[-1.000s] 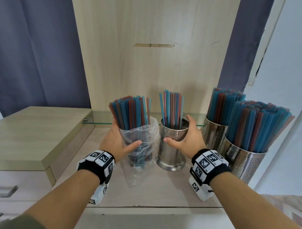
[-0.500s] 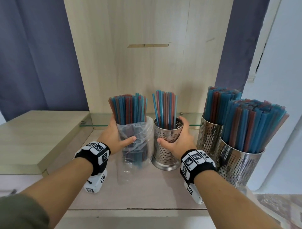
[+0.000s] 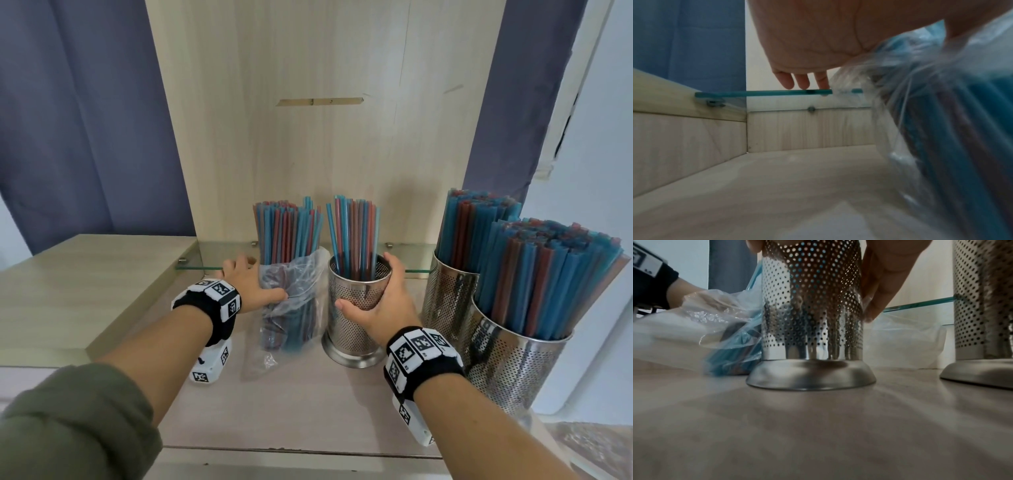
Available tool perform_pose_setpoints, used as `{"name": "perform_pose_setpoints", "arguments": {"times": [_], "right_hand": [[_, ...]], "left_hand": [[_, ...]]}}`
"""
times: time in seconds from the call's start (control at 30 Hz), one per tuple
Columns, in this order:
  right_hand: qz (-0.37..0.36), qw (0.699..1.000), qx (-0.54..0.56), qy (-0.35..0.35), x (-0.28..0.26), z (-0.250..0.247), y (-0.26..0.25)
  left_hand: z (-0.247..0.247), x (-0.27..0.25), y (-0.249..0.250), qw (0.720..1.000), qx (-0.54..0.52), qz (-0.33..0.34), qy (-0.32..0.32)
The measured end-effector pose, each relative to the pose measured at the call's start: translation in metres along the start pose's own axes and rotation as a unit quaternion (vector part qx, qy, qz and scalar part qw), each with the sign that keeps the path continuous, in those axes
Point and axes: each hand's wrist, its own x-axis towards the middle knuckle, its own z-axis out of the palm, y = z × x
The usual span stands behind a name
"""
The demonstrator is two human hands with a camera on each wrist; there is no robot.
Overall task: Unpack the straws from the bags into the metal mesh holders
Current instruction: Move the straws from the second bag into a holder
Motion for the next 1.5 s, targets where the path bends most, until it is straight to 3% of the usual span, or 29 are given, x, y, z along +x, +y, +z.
{"name": "perform_pose_setpoints", "arguments": {"times": [0.1, 0.17, 0.27, 0.33, 0.37, 0.47, 0.57, 0.87, 1.13, 1.33, 1.5], "right_hand": [[0.0, 1.0, -0.001, -0.001, -0.001, -0.001, -0.001], [-0.001, 1.0, -0.002, -0.001, 0.0, -0.001, -0.001], [0.0, 1.0, -0.002, -0.003, 0.0, -0.001, -0.001], [0.001, 1.0, -0.006, -0.002, 0.0, -0.001, -0.001], [0.002, 1.0, -0.007, -0.001, 0.0, -0.001, -0.001], [0.0, 1.0, -0.009, 0.002, -0.001, 0.0, -0.001], [-0.003, 1.0, -0.004, 0.001, -0.001, -0.001, -0.002], [-0.003, 1.0, -0.008, -0.007, 0.0, -0.003, -0.002], [-0.005, 1.0, -0.005, -0.006, 0.0, -0.005, -0.003], [-0.003, 1.0, -0.017, -0.004, 0.0, -0.003, -0.001], [-0.005, 1.0, -0.01, -0.008, 0.0, -0.004, -0.002]], "left_hand": [[0.007, -0.003, -0.004, 0.999, 0.01, 0.015, 0.028], [0.001, -0.004, -0.004, 0.993, -0.104, 0.022, 0.05], [-0.013, -0.004, 0.003, 0.924, -0.365, 0.038, 0.109], [-0.023, -0.003, 0.016, 0.882, -0.453, 0.014, 0.132], [-0.027, -0.003, 0.023, 0.878, -0.461, -0.005, 0.131], [-0.029, -0.001, 0.044, 0.893, -0.425, -0.043, 0.138], [-0.023, 0.0, 0.057, 0.897, -0.403, -0.04, 0.174], [-0.001, 0.012, 0.049, 0.865, -0.448, -0.023, 0.223], [-0.012, 0.001, 0.038, 0.881, -0.433, 0.035, 0.19], [-0.025, 0.005, 0.025, 0.891, -0.415, -0.055, 0.175], [-0.028, 0.01, 0.026, 0.916, -0.363, -0.04, 0.166]]}}
